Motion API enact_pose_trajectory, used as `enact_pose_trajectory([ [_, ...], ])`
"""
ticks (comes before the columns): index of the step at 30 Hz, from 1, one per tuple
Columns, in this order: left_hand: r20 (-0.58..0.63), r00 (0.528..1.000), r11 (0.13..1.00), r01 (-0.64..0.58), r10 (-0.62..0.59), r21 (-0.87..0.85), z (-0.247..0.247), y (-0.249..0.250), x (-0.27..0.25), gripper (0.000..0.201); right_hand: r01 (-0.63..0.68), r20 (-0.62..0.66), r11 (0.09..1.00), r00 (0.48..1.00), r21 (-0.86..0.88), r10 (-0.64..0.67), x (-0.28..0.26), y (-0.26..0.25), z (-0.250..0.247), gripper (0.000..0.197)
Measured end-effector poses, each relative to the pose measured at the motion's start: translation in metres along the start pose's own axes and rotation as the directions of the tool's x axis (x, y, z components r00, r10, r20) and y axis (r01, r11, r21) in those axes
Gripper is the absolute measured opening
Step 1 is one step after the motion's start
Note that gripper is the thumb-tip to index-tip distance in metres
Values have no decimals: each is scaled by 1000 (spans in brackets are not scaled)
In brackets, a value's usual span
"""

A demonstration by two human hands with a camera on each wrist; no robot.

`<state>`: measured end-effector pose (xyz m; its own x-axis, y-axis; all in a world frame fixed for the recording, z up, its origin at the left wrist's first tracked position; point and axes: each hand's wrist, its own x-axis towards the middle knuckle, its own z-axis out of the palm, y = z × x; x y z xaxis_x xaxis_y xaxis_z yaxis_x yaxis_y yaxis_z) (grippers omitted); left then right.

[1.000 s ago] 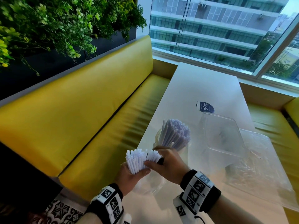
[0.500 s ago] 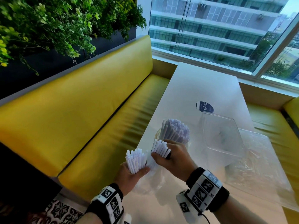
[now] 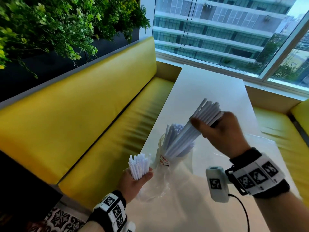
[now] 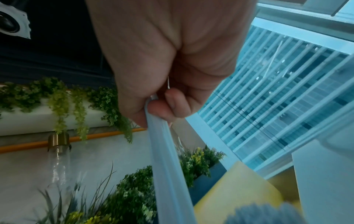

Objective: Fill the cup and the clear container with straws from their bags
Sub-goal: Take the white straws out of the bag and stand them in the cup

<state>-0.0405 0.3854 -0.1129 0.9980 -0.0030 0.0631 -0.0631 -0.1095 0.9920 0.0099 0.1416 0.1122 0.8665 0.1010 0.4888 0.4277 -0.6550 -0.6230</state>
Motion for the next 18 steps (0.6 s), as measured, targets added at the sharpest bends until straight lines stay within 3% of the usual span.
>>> enact_pose_trajectory([
  [4, -14, 1000, 1000, -18, 18, 14, 0, -3, 0, 13, -52, -34, 998, 998, -46, 50, 13, -4, -14, 43],
  [8, -37, 999, 999, -27, 27, -22, 0, -3, 0, 36, -27, -2, 992, 1000, -124, 27, 12, 12, 5, 41],
  [13, -18, 1000, 1000, -3, 3, -12, 0, -3, 1, 17, -125, 155, 975, 976, -184, 154, -7, 30, 48, 20],
  [14, -11, 1000, 1000, -2, 2, -4, 0, -4, 1, 16, -145, 152, 976, 974, -164, 170, -11, 31, 53, 24],
  [16, -14, 1000, 1000, -4, 4, -1, 0, -2, 0, 14, -165, 106, 981, 979, -98, 175, -13, 32, 56, 63],
  [18, -26, 1000, 1000, 0, 0, -11, 0, -1, 0, 15, -52, 40, 995, 998, -81, 55, -13, 29, 56, 78],
])
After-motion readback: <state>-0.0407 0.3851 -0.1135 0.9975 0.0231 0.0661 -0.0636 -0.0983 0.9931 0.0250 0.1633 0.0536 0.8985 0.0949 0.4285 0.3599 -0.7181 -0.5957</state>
